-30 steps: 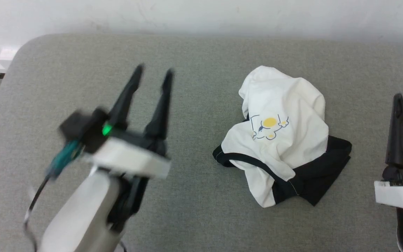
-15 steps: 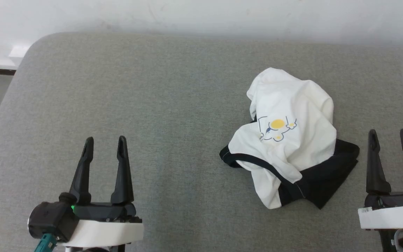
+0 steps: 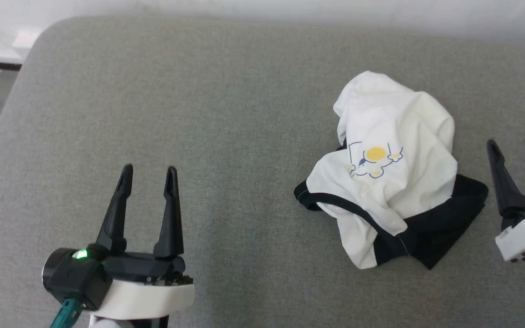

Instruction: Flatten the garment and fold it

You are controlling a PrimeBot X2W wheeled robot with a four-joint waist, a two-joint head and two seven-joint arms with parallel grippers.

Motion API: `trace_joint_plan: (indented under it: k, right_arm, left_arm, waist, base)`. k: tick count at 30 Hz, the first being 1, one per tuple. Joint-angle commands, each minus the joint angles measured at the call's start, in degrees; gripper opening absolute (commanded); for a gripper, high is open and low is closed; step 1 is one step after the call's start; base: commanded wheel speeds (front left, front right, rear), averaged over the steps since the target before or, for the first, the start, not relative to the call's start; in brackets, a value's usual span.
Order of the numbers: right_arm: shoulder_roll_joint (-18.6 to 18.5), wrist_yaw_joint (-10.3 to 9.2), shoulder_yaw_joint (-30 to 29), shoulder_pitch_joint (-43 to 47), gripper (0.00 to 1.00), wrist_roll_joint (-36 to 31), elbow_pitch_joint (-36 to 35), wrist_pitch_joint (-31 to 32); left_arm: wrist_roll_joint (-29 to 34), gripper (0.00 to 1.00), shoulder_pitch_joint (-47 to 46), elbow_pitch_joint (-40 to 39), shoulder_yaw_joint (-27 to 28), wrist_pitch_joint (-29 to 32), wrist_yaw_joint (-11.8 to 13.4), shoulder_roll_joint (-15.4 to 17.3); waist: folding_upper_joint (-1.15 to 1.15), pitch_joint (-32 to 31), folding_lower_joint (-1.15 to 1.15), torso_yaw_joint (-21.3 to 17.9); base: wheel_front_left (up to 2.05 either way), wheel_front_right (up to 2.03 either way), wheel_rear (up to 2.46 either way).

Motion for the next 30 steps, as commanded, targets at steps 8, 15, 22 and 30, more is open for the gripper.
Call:
trace_joint_plan:
  k: [8,15,22,30]
  right_arm:
    - [-6.71,-0.11,2.06,-1.31,1.0,5.97,7.45,15.6]
    - [-8.92,-0.11,3.45,-1.24,1.0,7.22,11.51,19.42]
    - [-8.39,-0.11,3.68,-1.87,0.0,6.22,13.13,22.27]
    - [-10.23,-0.11,0.35,-8.31,0.0,0.79,8.5,18.08]
  left_arm:
    - [0.5,1.0,-2.38,1.04,-0.25,-0.26,-1.67,-1.57]
    - [0.11,1.0,-4.0,1.54,-0.62,-0.26,-1.78,-1.83]
    - [-0.68,1.0,-4.47,2.26,-1.42,-0.26,-0.69,-1.86]
    - [-0.63,1.0,-3.33,2.99,0.55,-0.26,-0.74,-1.87]
  waist:
    - [0.0,5.35,0.0,2.73]
    - [0.0,8.14,0.0,4.37]
    - [0.0,7.45,0.0,4.15]
    - [0.0,2.07,0.0,1.07]
  base:
    - [0.0,0.0,0.0]
    - [0.0,0.0,0.0]
    - [0.0,0.0,0.0]
    - [0.0,0.0,0.0]
